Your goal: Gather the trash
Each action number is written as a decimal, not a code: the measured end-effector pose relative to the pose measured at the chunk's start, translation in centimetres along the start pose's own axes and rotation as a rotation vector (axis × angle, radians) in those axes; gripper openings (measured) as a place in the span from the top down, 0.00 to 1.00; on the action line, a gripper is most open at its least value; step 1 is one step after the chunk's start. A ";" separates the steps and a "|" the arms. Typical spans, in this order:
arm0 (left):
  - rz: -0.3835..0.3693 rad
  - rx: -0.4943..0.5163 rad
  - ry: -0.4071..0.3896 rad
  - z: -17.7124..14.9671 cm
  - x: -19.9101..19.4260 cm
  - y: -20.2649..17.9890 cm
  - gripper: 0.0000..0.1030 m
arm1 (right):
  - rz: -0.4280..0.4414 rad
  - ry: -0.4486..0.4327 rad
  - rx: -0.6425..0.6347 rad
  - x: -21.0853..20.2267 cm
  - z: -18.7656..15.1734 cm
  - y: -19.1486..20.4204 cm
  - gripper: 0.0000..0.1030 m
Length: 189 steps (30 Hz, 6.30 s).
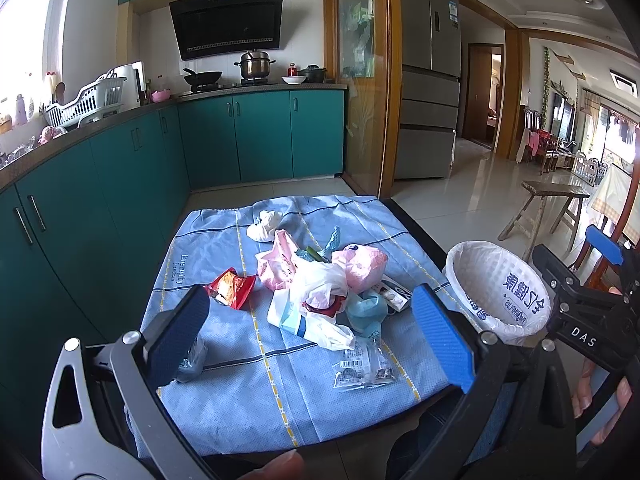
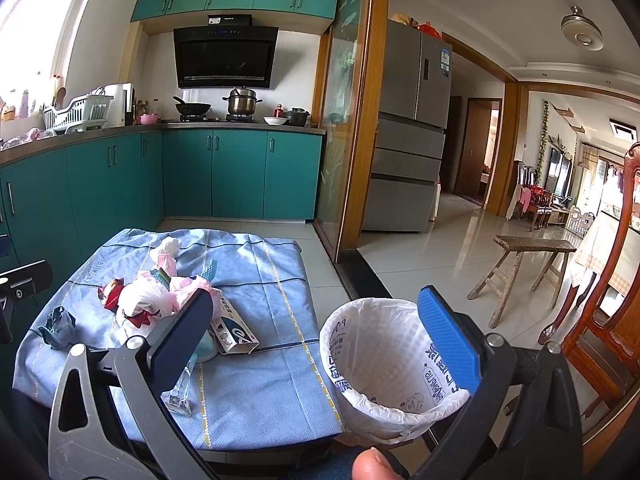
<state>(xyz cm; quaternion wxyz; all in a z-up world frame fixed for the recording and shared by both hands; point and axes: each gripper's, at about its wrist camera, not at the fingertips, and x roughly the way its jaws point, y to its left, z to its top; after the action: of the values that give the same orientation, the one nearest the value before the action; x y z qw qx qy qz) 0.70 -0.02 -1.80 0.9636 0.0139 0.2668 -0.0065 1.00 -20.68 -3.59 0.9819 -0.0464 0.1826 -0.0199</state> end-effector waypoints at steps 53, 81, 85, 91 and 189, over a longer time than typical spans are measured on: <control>0.256 -0.089 0.261 -4.8 9.7 9.8 0.07 | 0.192 0.279 -0.010 9.7 -1.6 3.8 0.26; 0.108 -0.174 0.420 -7.4 15.9 13.2 0.40 | 0.482 0.532 -0.117 12.8 -9.6 14.0 0.43; 0.094 -0.177 0.360 -5.6 13.8 12.8 0.40 | 0.411 0.503 -0.025 12.0 -8.5 8.7 0.43; -0.015 -0.110 0.230 -1.3 10.9 8.7 0.37 | 0.152 0.341 0.104 10.3 -4.8 -1.5 0.43; -0.025 -0.016 0.308 -2.0 19.4 1.8 0.05 | 0.370 0.357 0.022 15.5 -1.0 5.5 0.51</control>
<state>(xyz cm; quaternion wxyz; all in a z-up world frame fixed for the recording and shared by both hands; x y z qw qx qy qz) 16.35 1.79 -13.49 0.9113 0.0037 0.4115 -0.0141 15.22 -16.20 -10.57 0.9215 0.0025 0.3581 0.1503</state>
